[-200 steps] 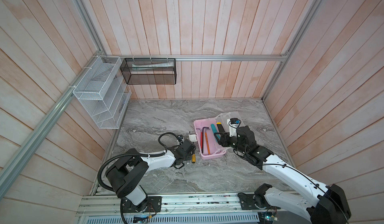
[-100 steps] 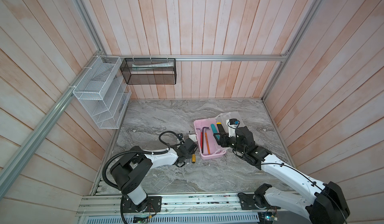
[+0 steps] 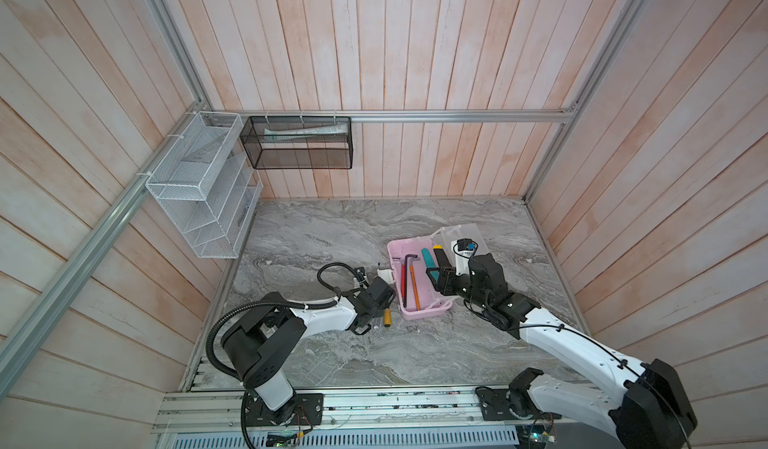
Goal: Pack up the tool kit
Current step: 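Close the left gripper on the clear-handled screwdriver's handle, then lift the clear-handled screwdriver and lower it into the clear tray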
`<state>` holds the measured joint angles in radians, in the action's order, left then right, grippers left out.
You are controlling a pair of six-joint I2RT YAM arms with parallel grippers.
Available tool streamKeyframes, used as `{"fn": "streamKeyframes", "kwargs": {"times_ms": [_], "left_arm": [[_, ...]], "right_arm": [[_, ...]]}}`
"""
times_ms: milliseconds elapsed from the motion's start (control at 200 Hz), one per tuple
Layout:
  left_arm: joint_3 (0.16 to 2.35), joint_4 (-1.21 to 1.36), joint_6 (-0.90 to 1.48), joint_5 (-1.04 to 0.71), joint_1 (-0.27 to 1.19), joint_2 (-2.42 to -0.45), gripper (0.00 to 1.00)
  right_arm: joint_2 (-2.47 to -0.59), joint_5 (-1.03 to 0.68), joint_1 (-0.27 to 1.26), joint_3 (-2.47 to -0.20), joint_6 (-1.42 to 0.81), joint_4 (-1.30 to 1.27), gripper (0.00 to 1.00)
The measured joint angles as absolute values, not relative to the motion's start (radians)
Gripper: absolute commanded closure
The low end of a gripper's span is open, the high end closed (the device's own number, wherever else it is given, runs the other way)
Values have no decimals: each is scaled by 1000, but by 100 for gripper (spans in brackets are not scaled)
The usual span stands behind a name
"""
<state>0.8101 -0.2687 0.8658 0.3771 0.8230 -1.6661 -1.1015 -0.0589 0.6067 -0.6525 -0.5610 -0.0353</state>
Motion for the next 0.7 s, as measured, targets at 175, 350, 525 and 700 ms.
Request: {"fn": "streamKeyframes", "kwargs": {"times_ms": [175,350,525,700], "left_arm": [[810,-272,873,377,823,-1661,96],[800,-327,876,371,823,-1625,98],[801,-406,893,374,823,-1532,100],[812,-433,928,372,824,-1360,100]], "right_arm": [[-1102,-68,605,-652,-570,-39,44],[-1102,-84,583,-650,-581,-54,43],[-1090,-96,558,-648,-600,-61,43],[-1033,-83,542,-635,-611,-76,43]]}}
